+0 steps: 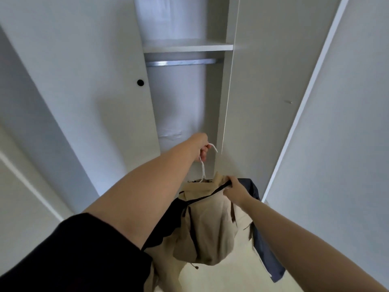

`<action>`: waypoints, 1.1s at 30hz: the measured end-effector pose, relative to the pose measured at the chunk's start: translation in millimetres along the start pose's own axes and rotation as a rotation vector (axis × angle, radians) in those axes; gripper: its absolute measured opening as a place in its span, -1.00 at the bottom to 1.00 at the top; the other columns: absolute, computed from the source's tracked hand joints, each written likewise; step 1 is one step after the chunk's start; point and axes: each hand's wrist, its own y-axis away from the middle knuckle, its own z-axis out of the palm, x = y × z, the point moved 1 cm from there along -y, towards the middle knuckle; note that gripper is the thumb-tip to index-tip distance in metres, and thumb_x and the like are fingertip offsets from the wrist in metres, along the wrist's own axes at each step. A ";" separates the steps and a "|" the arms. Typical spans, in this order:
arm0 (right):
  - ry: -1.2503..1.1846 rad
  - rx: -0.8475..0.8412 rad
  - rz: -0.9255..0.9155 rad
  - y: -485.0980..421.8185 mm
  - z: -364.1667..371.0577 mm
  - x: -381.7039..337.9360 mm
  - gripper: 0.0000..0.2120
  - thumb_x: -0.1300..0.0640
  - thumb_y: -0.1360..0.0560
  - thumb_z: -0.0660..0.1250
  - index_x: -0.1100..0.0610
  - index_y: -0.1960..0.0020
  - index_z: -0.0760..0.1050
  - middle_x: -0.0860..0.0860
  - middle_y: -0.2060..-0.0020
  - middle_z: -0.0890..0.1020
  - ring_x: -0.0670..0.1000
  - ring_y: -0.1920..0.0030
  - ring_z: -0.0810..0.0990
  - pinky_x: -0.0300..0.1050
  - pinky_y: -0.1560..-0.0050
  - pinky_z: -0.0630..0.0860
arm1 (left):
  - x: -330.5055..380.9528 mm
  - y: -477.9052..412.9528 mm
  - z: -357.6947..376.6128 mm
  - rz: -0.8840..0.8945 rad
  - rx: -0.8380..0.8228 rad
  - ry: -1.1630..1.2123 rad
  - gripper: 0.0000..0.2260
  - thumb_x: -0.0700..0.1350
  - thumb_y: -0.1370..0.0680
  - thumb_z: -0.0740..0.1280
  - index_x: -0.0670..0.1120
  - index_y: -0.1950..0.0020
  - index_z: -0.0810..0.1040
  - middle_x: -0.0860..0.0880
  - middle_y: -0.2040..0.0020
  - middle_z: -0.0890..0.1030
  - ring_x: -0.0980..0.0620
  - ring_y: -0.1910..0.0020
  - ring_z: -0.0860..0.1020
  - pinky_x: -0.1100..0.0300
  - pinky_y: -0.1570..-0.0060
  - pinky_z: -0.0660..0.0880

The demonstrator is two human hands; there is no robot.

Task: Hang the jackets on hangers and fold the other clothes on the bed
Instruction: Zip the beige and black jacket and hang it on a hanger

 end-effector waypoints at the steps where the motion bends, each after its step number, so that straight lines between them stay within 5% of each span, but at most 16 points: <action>1: -0.016 -0.017 0.002 -0.9 6.6 -3.2 -0.49 0.31 -0.50 0.18 0.15 -0.44 0.22 0.06 0.07 0.51 -0.05 0.23 0.48 -0.23 0.28 0.44 | -2.6 -0.1 -5.8 -0.022 0.020 0.033 -0.68 -0.25 -0.59 0.01 -0.14 0.36 0.32 0.00 0.45 0.32 0.14 0.72 0.12 0.32 0.54 0.12; 4: -0.108 -0.075 -0.001 -2.5 22.4 -16.3 -0.47 0.31 -0.52 0.21 0.14 -0.47 0.22 0.02 0.02 0.53 0.01 0.06 0.50 -0.06 0.03 0.51 | -8.0 1.2 -20.0 0.006 0.063 0.121 -0.68 -0.23 -0.61 0.06 -0.11 0.35 0.33 0.00 0.53 0.37 0.14 0.69 0.20 0.36 0.66 0.14; 8: -0.194 -0.163 0.006 3.1 32.1 -32.3 -0.51 0.35 -0.51 0.17 0.17 -0.43 0.30 0.07 -0.18 0.51 0.08 -0.21 0.45 -0.17 -0.13 0.39 | -7.7 0.5 -29.0 0.043 0.124 0.249 -0.68 -0.27 -0.59 0.05 -0.14 0.36 0.35 0.01 0.70 0.31 0.11 0.70 0.25 0.33 0.58 0.20; 11: -0.248 -0.192 0.033 10.7 29.3 -41.7 -0.64 0.26 -0.52 0.21 0.12 -0.31 0.37 0.14 -0.28 0.46 -0.01 -0.04 0.47 -0.15 -0.08 0.40 | -0.5 -2.8 -33.6 0.089 0.139 0.396 -0.69 -0.30 -0.57 0.02 -0.16 0.36 0.33 -0.01 0.64 0.36 0.10 0.67 0.34 0.32 0.60 0.20; 14: -0.241 -0.184 0.028 13.3 24.1 -50.2 -0.64 0.08 -0.57 0.20 0.14 -0.35 0.34 0.09 -0.25 0.44 0.07 -0.18 0.45 0.01 -0.24 0.40 | 8.4 -5.4 -38.3 0.137 0.132 0.588 -0.64 -0.30 -0.61 -0.01 -0.18 0.35 0.35 -0.05 0.65 0.41 0.03 0.61 0.45 0.27 0.48 0.32; 17: -0.256 -0.216 0.003 13.4 22.9 -65.3 -0.78 -0.05 -0.57 0.19 0.02 -0.15 0.45 0.08 -0.04 0.51 0.08 -0.11 0.50 0.03 -0.21 0.43 | 21.4 -5.5 -35.5 0.214 0.080 0.787 -0.68 -0.35 -0.64 -0.01 -0.22 0.26 0.37 -0.17 0.43 0.45 -0.03 0.55 0.47 0.18 0.34 0.47; 19: -0.185 -0.225 -0.044 10.9 26.7 -75.6 -0.87 -0.07 -0.57 0.22 -0.03 -0.03 0.41 -0.03 0.07 0.53 -0.02 0.02 0.51 -0.12 -0.07 0.45 | 28.7 -5.9 -33.0 0.249 0.018 0.764 -0.70 -0.33 -0.65 0.02 -0.22 0.24 0.38 -0.15 0.53 0.51 0.02 0.61 0.51 0.20 0.22 0.50; 23: 0.125 -0.002 -0.143 -5.6 31.3 -86.7 -0.89 0.07 -0.53 0.30 0.04 0.06 0.36 -0.03 0.18 0.53 -0.09 0.21 0.50 -0.31 0.26 0.40 | 42.0 -11.9 -31.3 0.302 -0.150 0.739 -0.81 -0.33 -0.63 0.11 -0.24 0.16 0.41 -0.12 0.51 0.58 -0.09 0.20 0.60 0.14 -0.26 0.44; 27: 0.359 0.203 -0.161 -28.8 20.9 -101.2 -0.92 0.14 -0.59 0.14 0.12 0.03 0.38 0.02 0.18 0.50 0.05 0.17 0.51 -0.12 0.15 0.45 | 57.5 -22.5 -29.8 0.354 -0.257 0.721 -0.79 -0.27 -0.66 0.08 -0.28 -0.25 0.40 -0.12 0.41 0.64 -0.16 -0.14 0.58 0.17 -0.34 0.37; 29: 0.371 0.265 -0.194 -43.3 17.7 -108.2 -0.94 0.17 -0.58 0.14 0.11 0.03 0.38 0.00 0.19 0.49 0.07 0.15 0.51 -0.09 0.12 0.46 | 67.5 -30.6 -36.7 0.394 -0.310 0.700 -0.76 -0.29 -0.66 0.07 -0.33 -0.29 0.35 -0.16 0.30 0.67 -0.13 -0.03 0.60 0.17 -0.30 0.40; 31: 0.280 0.351 -0.208 -57.4 15.9 -115.5 -0.97 0.17 -0.55 0.17 0.09 0.06 0.38 0.00 0.21 0.50 0.06 0.17 0.50 -0.09 0.16 0.42 | 81.9 -40.2 -51.7 0.464 -0.357 0.580 -0.85 -0.33 -0.64 0.10 -0.25 -0.11 0.43 -0.24 0.08 0.65 -0.08 0.05 0.61 0.17 -0.19 0.46; 33: 0.179 0.418 -0.216 -72.8 15.8 -128.3 -0.95 0.21 -0.52 0.17 0.10 0.08 0.40 0.00 0.23 0.52 0.07 0.20 0.50 -0.09 0.20 0.40 | 96.4 -53.4 -71.8 0.530 -0.319 0.383 -0.87 -0.36 -0.59 0.18 -0.21 0.07 0.49 -0.21 0.12 0.64 0.01 0.20 0.65 0.29 0.08 0.56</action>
